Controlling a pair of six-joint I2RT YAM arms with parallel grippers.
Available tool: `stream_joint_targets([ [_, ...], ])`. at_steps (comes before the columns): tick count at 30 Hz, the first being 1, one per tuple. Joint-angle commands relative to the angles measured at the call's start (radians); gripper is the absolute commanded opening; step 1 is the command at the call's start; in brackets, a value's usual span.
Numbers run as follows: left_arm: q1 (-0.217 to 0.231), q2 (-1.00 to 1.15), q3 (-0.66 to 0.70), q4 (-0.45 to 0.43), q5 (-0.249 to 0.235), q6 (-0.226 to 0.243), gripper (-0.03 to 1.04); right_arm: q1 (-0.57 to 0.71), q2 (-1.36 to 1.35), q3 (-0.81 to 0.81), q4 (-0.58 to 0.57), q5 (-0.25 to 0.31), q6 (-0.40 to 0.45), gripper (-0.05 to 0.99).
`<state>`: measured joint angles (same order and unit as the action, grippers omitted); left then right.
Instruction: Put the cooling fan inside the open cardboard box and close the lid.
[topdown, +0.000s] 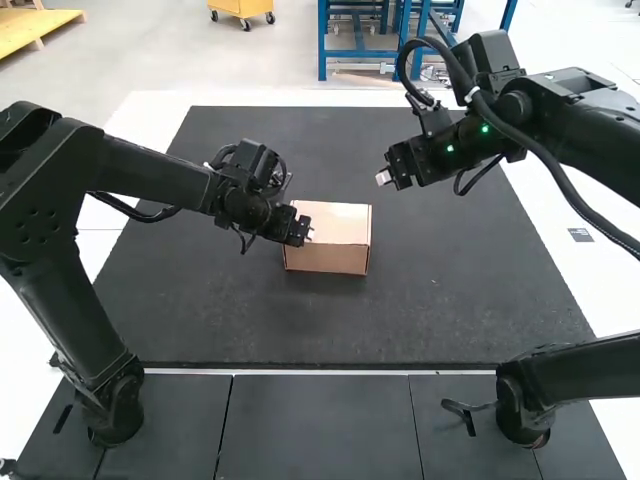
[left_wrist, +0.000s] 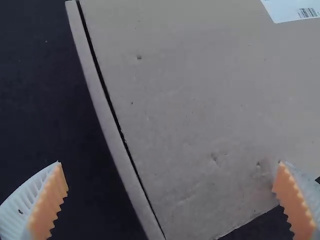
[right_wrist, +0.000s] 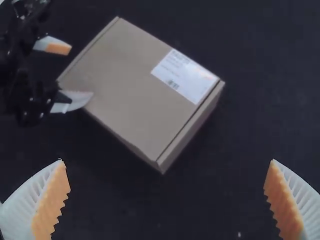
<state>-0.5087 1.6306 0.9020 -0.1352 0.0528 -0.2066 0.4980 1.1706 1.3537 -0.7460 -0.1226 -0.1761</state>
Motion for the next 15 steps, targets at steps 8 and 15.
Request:
stream_joint_targets([
  [8,0.007,-0.123,0.060,-0.076,-0.016,0.030,0.97,-0.004,-0.005,-0.008,0.045,0.001,0.029,0.89],
  [15,0.032,-0.290,0.081,-0.050,-0.044,0.085,0.97,-0.004,-0.035,-0.031,0.168,0.012,0.116,0.89],
])
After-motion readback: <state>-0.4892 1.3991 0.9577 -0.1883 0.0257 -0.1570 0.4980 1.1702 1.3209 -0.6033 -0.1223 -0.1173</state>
